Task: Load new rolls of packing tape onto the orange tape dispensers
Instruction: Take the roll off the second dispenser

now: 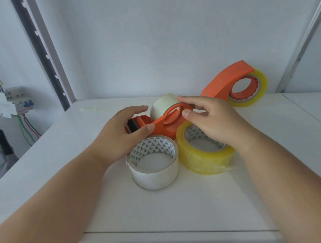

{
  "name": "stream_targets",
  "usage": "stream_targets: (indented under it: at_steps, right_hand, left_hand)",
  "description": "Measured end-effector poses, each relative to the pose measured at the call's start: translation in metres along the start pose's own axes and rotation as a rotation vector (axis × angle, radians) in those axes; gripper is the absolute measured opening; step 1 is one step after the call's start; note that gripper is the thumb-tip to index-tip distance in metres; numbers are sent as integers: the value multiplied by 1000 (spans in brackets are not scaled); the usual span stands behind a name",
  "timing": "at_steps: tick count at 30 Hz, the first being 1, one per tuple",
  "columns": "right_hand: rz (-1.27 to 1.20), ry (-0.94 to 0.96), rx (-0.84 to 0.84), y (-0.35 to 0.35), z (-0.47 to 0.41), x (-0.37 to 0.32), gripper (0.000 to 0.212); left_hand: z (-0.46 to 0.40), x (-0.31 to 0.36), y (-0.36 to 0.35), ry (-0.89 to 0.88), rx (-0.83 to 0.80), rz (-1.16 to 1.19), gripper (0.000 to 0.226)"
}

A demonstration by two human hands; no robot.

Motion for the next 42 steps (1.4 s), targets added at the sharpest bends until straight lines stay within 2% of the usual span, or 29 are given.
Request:
stream_targets:
  at_steps: [4,8,9,13,17,19,25,31,36,42]
  right_hand:
    - [-41,-3,8,0,1,3,35]
    - [-35,15,30,3,2,3,32]
    - [-28,17,32,4,1,4,30]
    - [-24,38,-4,6,0,4,30]
    - [-50,30,-52,3,0,7,25]
    - [-39,31,-73,0,1,7,23]
    - [-13,119,-12,3,3,-8,36]
    - [-125,144,77,11,5,-12,69]
    - [-396,180,-6,7,6,-14,74]
    - [-515,108,31,14,6,-5,68]
  left_hand:
    - [-1,-9,6,93,-1,1,64]
    - [-4,-19,1,198,-97,-6,117]
    - [-5,-23,-1,238,-116,8,123]
    - [-7,-26,-5,275,-106,11,109]
    - [-6,-17,2,157,0,-41,81]
    - [-5,-11,9,92,61,-62,76]
    - [3,9,24,-119,209,-174,87]
    - [13,32,32,-333,295,-101,78]
    - [25,53,24,-532,283,-190,77]
    - [23,48,22,-525,246,-127,88]
Point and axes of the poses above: each hand's wrist, its own z-axis away from the middle knuckle, its own y-axis out of the back of the hand, x = y × z, the point moved 8 cm from there along -z, towards the middle knuckle, and after that the axes turned 12 degrees about z, right-handed, at the moved point
